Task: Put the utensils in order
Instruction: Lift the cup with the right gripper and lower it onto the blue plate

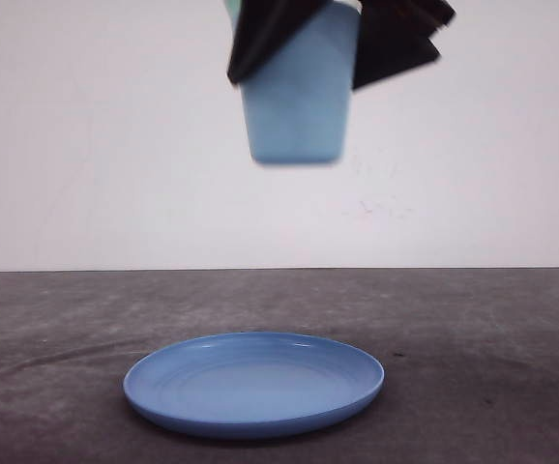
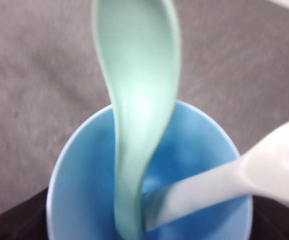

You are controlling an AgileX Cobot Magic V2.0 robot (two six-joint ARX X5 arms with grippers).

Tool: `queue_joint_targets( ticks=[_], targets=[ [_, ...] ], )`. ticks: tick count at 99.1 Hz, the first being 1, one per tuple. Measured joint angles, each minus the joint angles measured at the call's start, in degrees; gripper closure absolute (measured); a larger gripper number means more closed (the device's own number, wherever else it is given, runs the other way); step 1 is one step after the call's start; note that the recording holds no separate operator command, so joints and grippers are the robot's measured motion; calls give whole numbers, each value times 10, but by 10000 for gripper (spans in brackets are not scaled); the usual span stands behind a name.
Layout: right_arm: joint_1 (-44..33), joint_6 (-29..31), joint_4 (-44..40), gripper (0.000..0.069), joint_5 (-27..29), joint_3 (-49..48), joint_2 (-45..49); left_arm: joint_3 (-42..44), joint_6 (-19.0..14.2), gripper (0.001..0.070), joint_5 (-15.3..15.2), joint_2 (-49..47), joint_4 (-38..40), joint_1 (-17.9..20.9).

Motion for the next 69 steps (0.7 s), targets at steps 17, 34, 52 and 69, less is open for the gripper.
queue_joint_targets(
  ticks=[17,34,52,69],
  targets=[
    [14,12,11,209,4,-51,-3,0,0,412,0,0,0,0],
    [14,21,84,209,8,-111,-2,0,0,412,0,0,0,0],
    [14,23,130,209,9,-141,22,0,0,412,0,0,0,0],
    [14,23,178,209,-6,-141,46,0,0,412,0,0,0,0]
  ],
)
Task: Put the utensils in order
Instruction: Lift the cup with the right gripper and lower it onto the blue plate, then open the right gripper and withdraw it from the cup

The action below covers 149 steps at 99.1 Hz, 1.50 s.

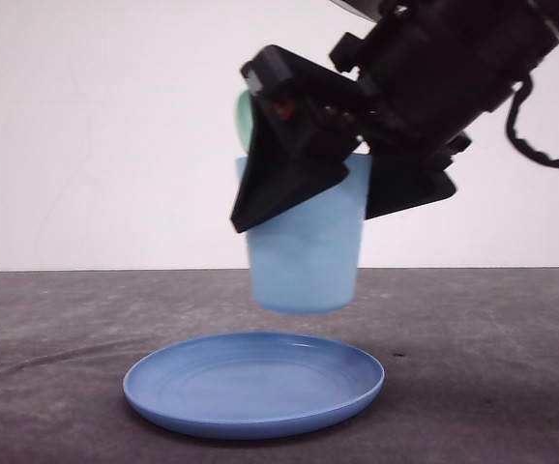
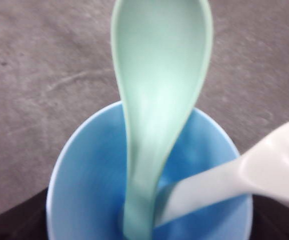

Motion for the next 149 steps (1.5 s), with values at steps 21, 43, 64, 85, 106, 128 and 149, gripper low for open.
queue_joint_targets(
  ticks=[21,43,64,85,106,128,149],
  targets=[
    [0,0,51,209,0,0,44,0,0,412,0,0,0,0],
    [0,0,89,209,-11,0,83,0,0,412,0,0,0,0],
    [0,0,100,209,-11,0,118,0,0,412,0,0,0,0],
    [0,0,123,209,-11,0,142,0,0,412,0,0,0,0],
    [0,0,125,186,-26,0,143,0,0,412,0,0,0,0],
    [0,0,120,69,-41,0,142,0,0,412,0,0,0,0],
    [-16,6,12,62,-41,2,85,0,0,412,0,0,0,0]
  ],
)
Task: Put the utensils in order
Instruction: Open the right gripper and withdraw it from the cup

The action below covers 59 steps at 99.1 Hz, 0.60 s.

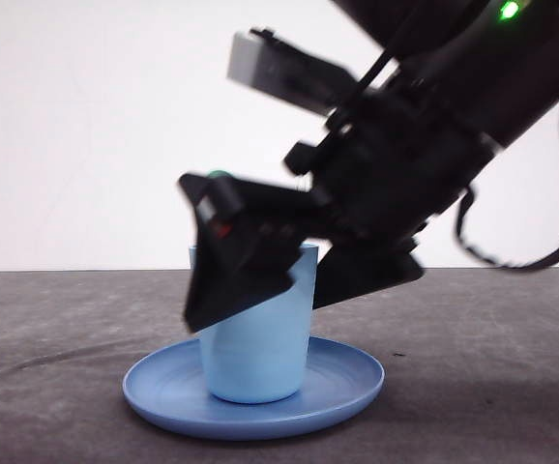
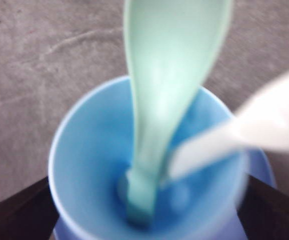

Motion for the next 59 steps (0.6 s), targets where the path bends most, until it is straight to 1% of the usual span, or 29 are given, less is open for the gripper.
queue_joint_targets(
  ticks=[13,25,46,59],
  targets=[
    [-30,5,-130,62,0,5,-58,0,0,412,0,0,0,0],
    [-77,6,-243,62,0,5,-128,0,0,412,0,0,0,0],
    [-204,5,-371,62,-5,29,-242,0,0,412,0,0,0,0],
    [-295,4,-434,62,-32,75,-282,0,0,412,0,0,0,0]
  ],
)
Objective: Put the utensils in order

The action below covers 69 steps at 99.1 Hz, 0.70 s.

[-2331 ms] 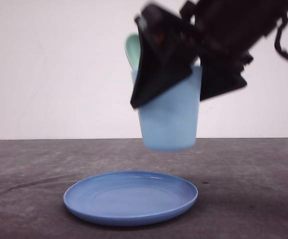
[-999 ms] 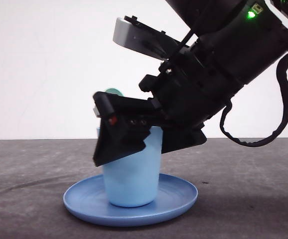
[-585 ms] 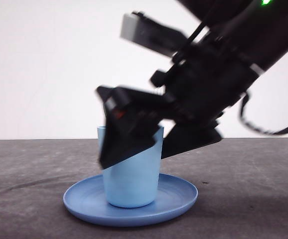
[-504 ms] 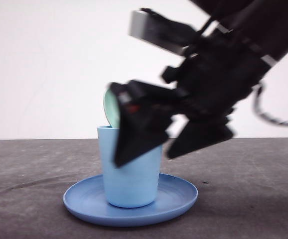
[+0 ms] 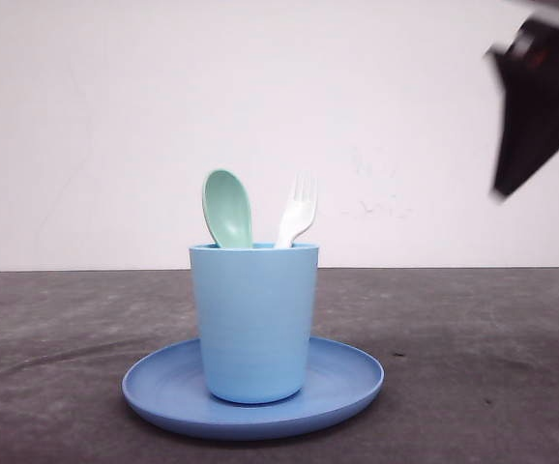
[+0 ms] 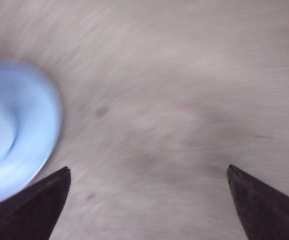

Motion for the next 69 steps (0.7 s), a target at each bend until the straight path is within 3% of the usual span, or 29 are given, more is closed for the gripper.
queue_joint_targets(
  ticks=[29,69],
  targets=[
    [-136,-35,-109,62,-12,97,-17,0,0,412,0,0,0,0],
    [-152,-45,-117,62,-12,98,-16,0,0,412,0,0,-5,0]
  ],
)
